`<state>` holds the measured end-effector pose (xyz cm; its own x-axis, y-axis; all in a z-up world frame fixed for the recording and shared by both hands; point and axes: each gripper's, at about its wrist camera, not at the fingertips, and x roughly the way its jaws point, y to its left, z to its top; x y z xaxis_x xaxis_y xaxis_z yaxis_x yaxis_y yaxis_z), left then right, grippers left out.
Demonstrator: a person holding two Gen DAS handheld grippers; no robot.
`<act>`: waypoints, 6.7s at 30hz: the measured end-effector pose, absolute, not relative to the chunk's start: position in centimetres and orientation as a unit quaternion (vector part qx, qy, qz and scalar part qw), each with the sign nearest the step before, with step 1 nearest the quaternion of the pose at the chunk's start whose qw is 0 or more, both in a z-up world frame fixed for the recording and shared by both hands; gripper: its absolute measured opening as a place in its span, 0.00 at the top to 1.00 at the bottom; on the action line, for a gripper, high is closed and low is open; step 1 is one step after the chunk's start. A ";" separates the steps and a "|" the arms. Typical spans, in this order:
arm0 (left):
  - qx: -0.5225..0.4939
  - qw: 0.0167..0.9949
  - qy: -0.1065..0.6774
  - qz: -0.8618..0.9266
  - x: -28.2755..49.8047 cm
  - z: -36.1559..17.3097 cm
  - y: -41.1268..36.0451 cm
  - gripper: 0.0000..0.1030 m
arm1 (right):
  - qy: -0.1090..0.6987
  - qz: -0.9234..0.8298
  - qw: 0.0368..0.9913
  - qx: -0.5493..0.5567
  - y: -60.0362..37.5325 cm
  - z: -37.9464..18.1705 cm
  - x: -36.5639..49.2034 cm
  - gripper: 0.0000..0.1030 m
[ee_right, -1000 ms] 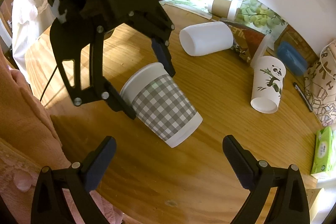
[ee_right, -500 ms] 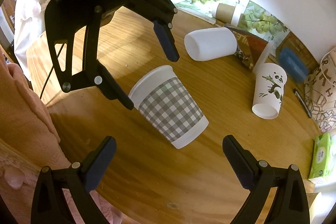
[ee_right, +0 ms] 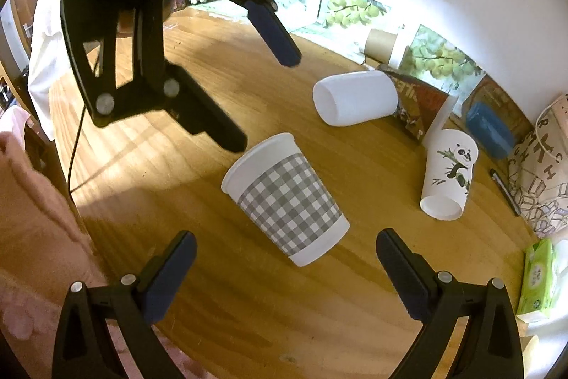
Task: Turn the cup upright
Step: 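Lower the plaid cup rim-up onto the desk and open the left tool, then grasp the upright plaid cup with the right tool, then lift and carry the plaid cup upright with the right tool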
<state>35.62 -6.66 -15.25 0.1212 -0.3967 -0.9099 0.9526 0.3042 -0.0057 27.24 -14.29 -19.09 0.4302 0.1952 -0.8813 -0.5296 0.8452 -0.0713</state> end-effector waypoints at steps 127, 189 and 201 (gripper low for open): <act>-0.092 0.837 0.511 -0.173 29.1 -14.8 5.3 0.19 | 0.448 0.115 0.885 -0.051 -12.5 -19.4 32.1 0.28; -0.017 0.842 0.534 -0.071 15.0 -15.7 6.1 0.19 | 0.307 0.102 0.943 0.078 -14.0 -22.7 22.1 0.27; -0.015 0.841 0.537 -0.069 13.8 -16.0 5.5 0.19 | 0.286 0.104 0.949 0.080 -14.4 -22.8 20.2 0.27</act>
<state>13.83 5.46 -15.97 0.4145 -0.1320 -0.9004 0.0996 0.9901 -0.0993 20.21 -14.40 -22.80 0.8145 0.2422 -0.5272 -0.1508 0.9658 0.2107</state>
